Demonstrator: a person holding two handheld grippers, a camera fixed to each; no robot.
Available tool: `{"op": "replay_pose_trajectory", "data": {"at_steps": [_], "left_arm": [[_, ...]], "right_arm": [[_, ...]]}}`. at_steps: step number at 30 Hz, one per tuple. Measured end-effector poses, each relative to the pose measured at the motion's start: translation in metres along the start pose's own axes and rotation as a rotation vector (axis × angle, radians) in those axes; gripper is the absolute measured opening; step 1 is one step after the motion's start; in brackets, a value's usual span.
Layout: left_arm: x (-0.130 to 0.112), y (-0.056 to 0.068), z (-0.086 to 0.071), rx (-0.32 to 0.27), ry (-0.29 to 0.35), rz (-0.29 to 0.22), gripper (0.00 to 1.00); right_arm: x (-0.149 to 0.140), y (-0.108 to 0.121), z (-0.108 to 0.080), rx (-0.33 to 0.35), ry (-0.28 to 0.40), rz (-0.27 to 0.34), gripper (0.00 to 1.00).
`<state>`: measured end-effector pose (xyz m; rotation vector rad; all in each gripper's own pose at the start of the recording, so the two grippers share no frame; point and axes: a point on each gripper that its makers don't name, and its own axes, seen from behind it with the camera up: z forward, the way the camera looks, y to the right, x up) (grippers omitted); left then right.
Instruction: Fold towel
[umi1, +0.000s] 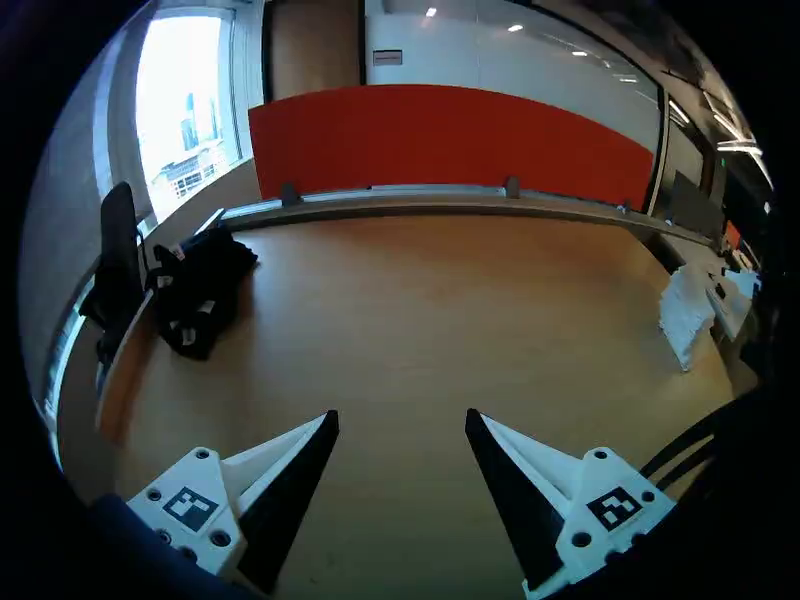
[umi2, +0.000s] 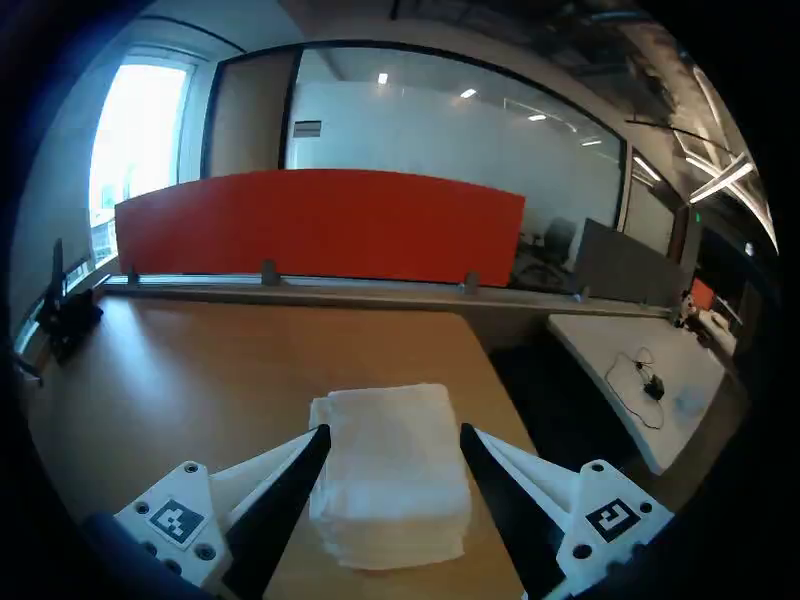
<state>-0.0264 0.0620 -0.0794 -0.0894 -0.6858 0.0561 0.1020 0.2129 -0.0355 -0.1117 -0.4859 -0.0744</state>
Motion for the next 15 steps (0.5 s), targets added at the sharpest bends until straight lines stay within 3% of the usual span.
{"op": "replay_pose_trajectory", "data": {"at_steps": [8,15], "left_arm": [[0.031,-0.005,-0.003,0.016,0.108,0.001,0.94],[0.065,-0.019,-0.006,0.049,0.223,-0.043,0.94]], "right_arm": [[0.007,-0.008,-0.006,0.002,0.034,0.03,1.0],[0.015,-0.016,-0.014,0.004,0.072,0.053,1.0]]}}
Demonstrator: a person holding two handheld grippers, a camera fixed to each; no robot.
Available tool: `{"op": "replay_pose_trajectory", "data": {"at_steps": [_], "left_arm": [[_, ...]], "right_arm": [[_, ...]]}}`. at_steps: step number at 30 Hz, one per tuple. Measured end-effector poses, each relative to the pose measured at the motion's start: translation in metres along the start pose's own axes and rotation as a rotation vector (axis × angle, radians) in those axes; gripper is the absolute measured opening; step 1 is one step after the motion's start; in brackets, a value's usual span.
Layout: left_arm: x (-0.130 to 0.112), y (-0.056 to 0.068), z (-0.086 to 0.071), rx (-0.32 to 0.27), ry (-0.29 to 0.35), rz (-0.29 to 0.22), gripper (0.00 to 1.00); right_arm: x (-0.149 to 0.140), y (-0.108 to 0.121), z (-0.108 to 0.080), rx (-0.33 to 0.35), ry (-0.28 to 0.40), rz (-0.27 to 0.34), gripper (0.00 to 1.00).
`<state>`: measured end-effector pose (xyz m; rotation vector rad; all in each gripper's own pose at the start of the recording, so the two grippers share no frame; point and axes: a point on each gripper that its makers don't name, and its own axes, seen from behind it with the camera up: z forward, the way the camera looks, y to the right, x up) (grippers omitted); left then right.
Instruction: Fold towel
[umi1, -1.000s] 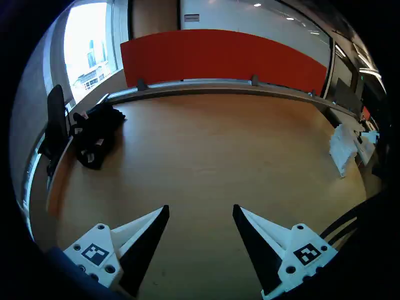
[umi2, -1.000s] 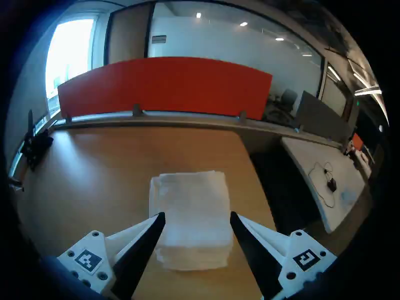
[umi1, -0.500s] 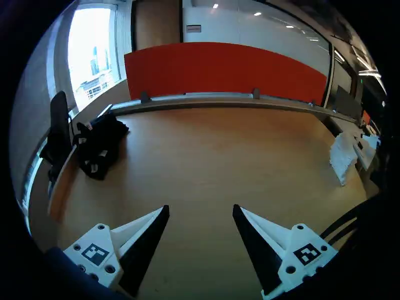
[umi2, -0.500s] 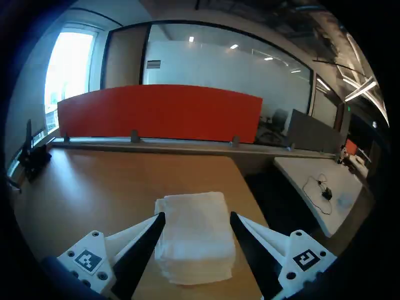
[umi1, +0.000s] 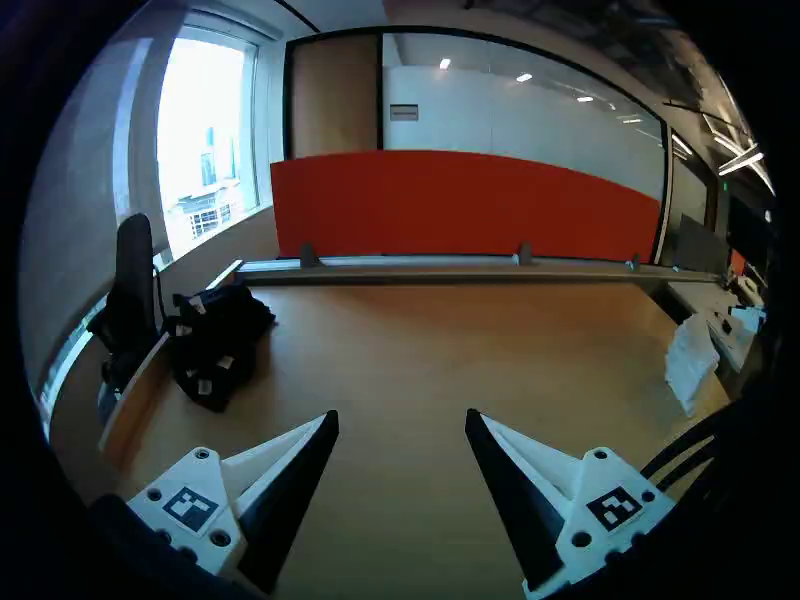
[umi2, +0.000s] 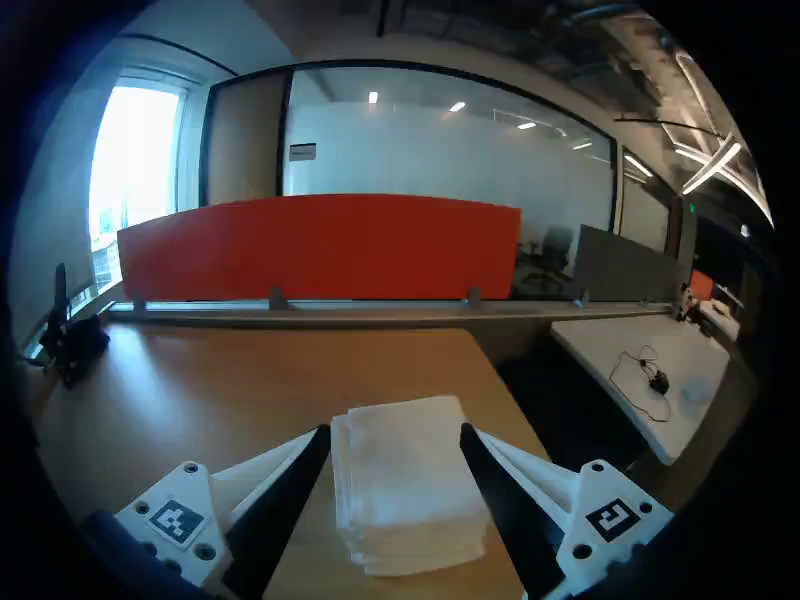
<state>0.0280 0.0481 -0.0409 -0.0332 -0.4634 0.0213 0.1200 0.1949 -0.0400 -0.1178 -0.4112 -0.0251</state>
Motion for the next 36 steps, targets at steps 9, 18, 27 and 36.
{"op": "replay_pose_trajectory", "data": {"at_steps": [9,18,27,36], "left_arm": [[0.058,-0.024,-0.004,0.062,0.198,-0.016,0.94],[0.079,-0.038,-0.01,0.086,0.255,-0.014,0.94],[0.099,-0.039,-0.013,0.076,0.303,-0.018,0.94],[0.114,-0.029,-0.011,0.031,0.338,-0.037,0.94]], "right_arm": [[0.009,0.002,-0.004,-0.024,0.034,-0.001,1.0],[0.016,-0.005,-0.005,-0.018,0.065,-0.022,1.0],[0.048,-0.036,-0.008,0.022,0.145,-0.033,1.0],[0.078,-0.082,-0.012,0.068,0.211,-0.028,1.0]]}}
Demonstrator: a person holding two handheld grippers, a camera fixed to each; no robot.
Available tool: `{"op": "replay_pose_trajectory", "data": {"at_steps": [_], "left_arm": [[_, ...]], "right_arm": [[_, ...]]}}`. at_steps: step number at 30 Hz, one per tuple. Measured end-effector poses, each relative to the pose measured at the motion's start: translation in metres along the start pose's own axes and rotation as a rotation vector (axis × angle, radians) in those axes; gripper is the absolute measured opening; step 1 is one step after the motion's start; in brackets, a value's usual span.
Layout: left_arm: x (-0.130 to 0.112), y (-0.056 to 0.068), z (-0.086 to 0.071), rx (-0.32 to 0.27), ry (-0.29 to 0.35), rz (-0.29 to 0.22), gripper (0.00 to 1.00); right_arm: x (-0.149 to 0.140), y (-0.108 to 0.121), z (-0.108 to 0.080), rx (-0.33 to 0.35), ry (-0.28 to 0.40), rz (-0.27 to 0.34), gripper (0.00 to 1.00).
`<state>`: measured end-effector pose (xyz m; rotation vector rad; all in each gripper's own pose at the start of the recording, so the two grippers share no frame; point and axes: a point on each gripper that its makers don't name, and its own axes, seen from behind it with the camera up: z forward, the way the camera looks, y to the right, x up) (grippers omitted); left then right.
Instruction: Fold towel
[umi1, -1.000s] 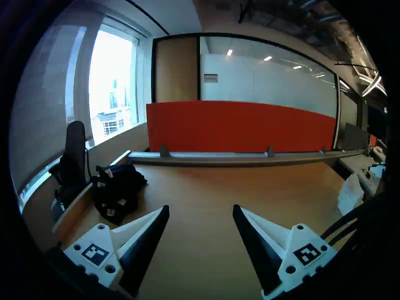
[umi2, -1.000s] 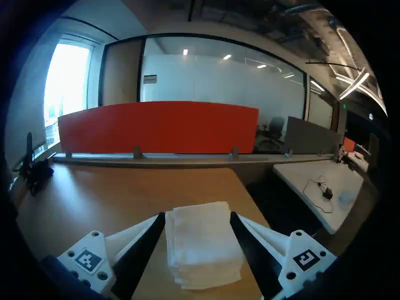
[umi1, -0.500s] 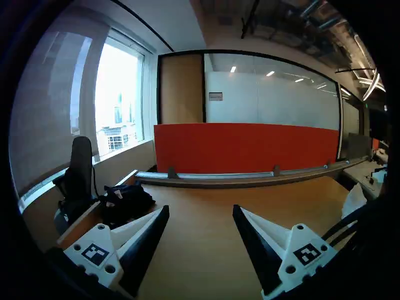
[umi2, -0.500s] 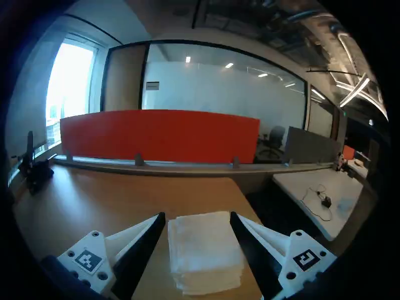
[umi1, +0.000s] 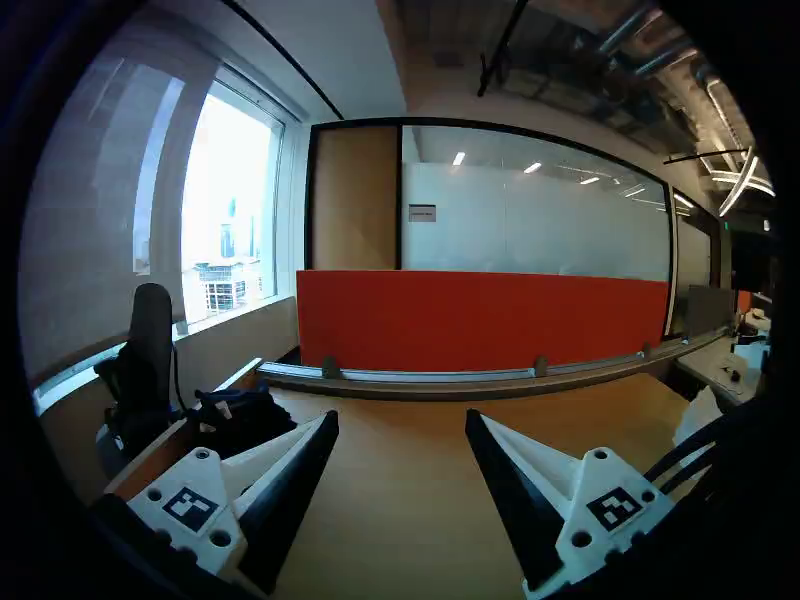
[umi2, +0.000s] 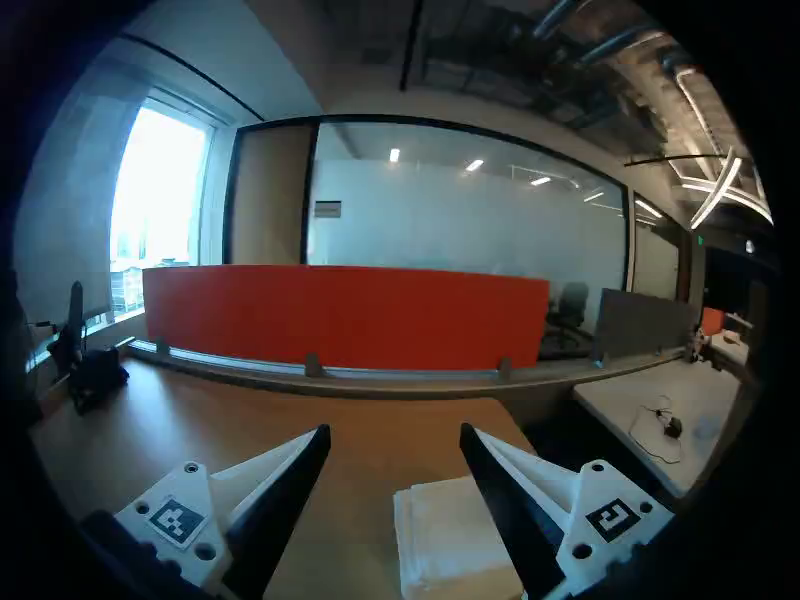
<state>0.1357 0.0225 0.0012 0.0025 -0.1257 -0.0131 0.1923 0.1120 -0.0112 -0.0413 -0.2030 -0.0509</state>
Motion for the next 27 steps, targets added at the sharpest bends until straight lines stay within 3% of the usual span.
{"op": "replay_pose_trajectory", "data": {"at_steps": [14,27], "left_arm": [[0.009,0.004,0.001,-0.027,0.035,-0.02,0.94],[0.021,0.0,0.0,-0.028,0.077,-0.035,0.94]], "right_arm": [[0.012,-0.074,0.006,0.058,0.035,0.002,1.0],[0.031,-0.12,0.01,0.097,0.083,0.046,1.0]]}}
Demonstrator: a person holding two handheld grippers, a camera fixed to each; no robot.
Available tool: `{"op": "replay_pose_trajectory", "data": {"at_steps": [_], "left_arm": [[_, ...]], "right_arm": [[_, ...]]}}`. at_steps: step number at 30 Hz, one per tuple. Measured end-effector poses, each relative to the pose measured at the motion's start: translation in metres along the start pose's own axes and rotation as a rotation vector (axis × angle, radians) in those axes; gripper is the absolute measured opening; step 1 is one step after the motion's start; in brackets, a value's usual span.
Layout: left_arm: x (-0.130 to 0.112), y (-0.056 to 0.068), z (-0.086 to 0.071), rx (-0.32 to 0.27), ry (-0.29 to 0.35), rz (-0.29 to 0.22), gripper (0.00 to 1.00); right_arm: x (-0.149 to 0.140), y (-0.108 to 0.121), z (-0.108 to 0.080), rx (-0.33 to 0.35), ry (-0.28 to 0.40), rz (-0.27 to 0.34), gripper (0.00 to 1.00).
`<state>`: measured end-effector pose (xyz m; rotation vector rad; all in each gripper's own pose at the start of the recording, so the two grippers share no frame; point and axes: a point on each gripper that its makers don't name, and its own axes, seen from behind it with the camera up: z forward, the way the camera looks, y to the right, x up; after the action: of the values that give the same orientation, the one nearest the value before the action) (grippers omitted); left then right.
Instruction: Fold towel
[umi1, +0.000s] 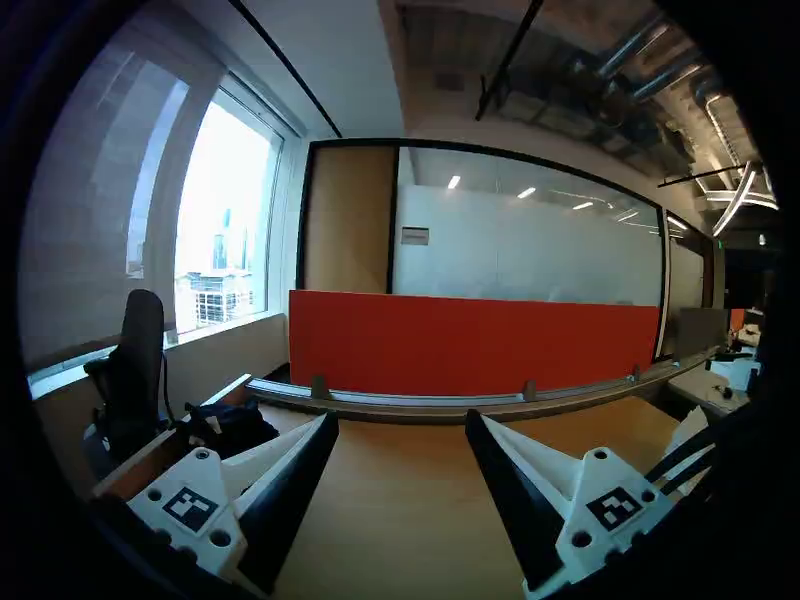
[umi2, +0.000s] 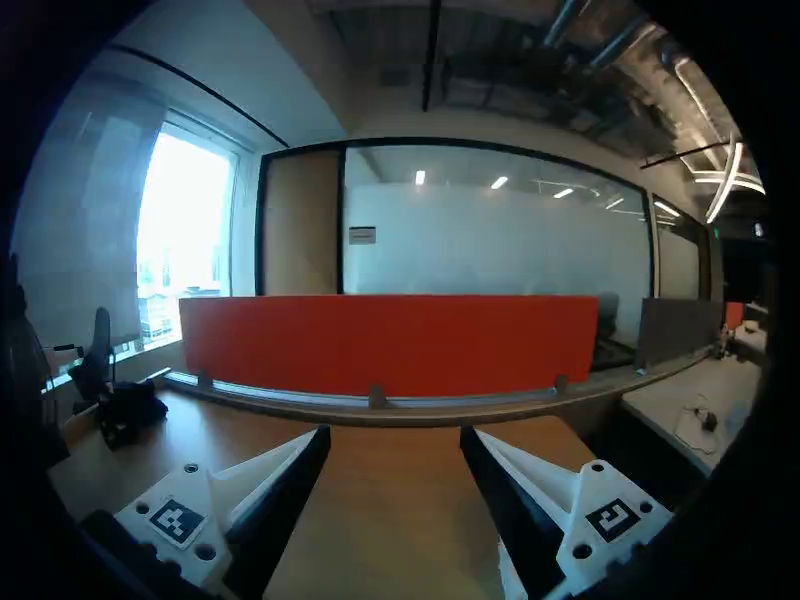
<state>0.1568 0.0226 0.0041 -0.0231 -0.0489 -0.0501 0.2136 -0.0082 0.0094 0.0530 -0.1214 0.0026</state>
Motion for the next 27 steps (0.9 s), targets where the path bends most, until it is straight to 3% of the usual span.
{"op": "replay_pose_trajectory", "data": {"at_steps": [17,27], "left_arm": [[-0.02,-0.002,0.004,-0.006,0.014,-0.03,0.94],[-0.051,0.0,0.006,0.001,0.008,0.0,0.94]], "right_arm": [[-0.01,-0.017,0.01,-0.019,-0.005,0.022,1.0],[-0.023,-0.036,0.009,0.015,-0.003,0.002,1.0]]}}
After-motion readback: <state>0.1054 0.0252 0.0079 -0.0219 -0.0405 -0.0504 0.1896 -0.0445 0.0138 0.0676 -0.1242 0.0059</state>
